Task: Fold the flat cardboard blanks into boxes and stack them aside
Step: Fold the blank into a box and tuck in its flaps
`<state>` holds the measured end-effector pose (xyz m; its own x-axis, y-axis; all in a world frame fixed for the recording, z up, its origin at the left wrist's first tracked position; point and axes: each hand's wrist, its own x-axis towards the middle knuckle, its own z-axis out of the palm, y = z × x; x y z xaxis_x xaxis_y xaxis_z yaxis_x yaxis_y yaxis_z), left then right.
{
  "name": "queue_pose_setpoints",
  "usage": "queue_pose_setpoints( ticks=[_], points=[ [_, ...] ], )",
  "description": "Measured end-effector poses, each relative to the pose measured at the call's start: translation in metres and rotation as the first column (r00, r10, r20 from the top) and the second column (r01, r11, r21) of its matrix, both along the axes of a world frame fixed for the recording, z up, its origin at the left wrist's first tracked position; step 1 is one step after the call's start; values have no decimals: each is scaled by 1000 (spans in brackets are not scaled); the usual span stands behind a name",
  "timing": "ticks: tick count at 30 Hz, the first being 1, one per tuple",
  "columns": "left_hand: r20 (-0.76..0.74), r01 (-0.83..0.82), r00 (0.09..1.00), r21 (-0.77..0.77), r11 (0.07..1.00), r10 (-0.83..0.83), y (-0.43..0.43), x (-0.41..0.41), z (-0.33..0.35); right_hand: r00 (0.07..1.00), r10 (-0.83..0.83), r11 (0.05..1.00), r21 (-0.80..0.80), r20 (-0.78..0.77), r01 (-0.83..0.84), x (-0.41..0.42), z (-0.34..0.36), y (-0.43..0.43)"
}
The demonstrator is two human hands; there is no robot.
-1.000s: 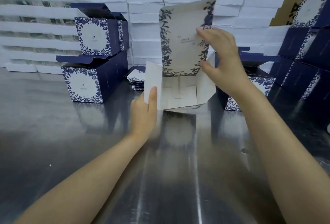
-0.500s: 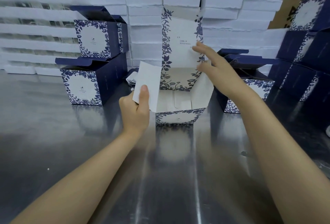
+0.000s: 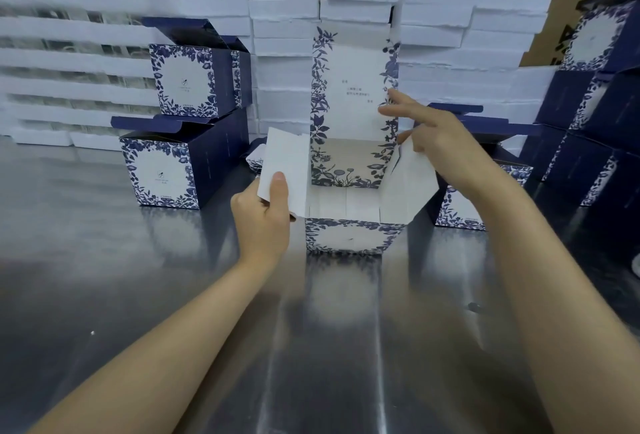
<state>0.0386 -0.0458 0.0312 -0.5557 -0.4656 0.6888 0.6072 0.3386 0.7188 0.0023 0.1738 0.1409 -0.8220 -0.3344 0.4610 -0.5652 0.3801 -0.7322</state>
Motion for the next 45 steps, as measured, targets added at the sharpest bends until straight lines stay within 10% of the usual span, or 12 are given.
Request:
queue_pose_setpoints(
  ticks=[8, 17, 25, 36, 41, 45],
  points=[
    [30, 91, 995, 131, 987, -96, 3, -1, -1, 966, -64, 995, -62, 250, 82, -21, 2, 4],
    [46, 232, 972, -71, 970, -229, 7, -2, 0, 832, 424, 682, -731, 357, -34, -16, -30, -9],
    [-60, 241, 955, -411, 879, -290, 3, -10, -2, 974, 130, 973, -214, 185, -90, -21, -49, -36],
    [445, 417, 848, -224, 881, -288, -10, -39, 58, 955, 113, 967, -251, 276, -41, -31, -46, -34],
    [758, 316, 628, -453, 833, 175, -21, -50, 79, 967, 63, 936, -350, 247, 29, -35, -48, -50],
    [777, 254, 606, -392, 884, 170, -16, -47, 81, 955, 76, 901, -430, 287, 58, -41, -50, -56]
  ],
)
